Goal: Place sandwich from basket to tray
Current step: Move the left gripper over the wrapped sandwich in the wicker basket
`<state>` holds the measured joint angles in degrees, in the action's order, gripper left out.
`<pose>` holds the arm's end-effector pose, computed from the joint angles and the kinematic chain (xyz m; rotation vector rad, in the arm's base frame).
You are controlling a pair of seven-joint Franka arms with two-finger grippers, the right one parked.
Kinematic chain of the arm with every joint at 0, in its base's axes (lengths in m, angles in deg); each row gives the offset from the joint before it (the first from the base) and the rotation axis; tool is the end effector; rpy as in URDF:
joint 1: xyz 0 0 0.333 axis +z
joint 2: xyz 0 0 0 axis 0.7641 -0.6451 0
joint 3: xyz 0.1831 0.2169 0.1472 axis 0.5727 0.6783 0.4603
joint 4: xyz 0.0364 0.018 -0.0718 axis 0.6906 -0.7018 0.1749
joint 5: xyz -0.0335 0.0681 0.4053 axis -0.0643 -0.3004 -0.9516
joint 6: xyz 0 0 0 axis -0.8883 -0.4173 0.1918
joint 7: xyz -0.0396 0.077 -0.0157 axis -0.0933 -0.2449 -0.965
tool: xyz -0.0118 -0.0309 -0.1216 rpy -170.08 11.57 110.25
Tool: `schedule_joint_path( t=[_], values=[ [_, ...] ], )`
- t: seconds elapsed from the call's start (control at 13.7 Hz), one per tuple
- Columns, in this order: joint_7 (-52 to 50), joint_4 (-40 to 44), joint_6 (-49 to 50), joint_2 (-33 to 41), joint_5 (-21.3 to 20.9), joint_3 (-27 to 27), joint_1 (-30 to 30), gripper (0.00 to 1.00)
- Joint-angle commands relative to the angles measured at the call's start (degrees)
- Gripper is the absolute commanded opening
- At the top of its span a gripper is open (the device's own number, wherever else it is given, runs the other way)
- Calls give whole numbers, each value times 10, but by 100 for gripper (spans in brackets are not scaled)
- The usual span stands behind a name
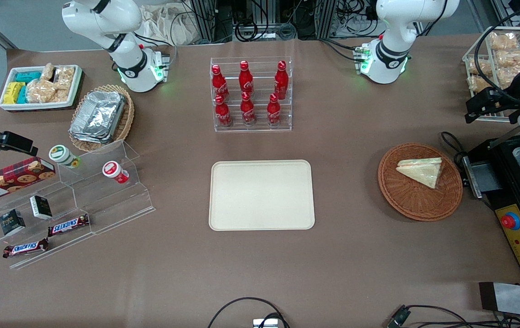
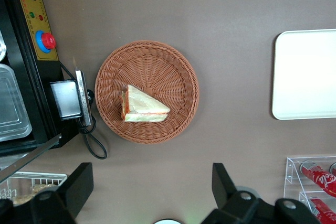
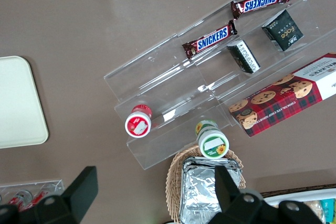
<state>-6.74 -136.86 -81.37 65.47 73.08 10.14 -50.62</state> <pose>0.5489 -0.0189 0.6334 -3.1350 0.0602 0.0460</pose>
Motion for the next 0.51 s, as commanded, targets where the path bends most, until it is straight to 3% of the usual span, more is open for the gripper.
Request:
schedule_joint_path(
  t=[0.0, 0.22, 0.44],
  values=[
    [-8, 7, 12, 0, 8, 2, 1, 100],
    [-24, 10, 12, -10, -4, 1, 1, 100],
    [-142, 6, 13, -28, -4, 1, -1, 100]
  ],
)
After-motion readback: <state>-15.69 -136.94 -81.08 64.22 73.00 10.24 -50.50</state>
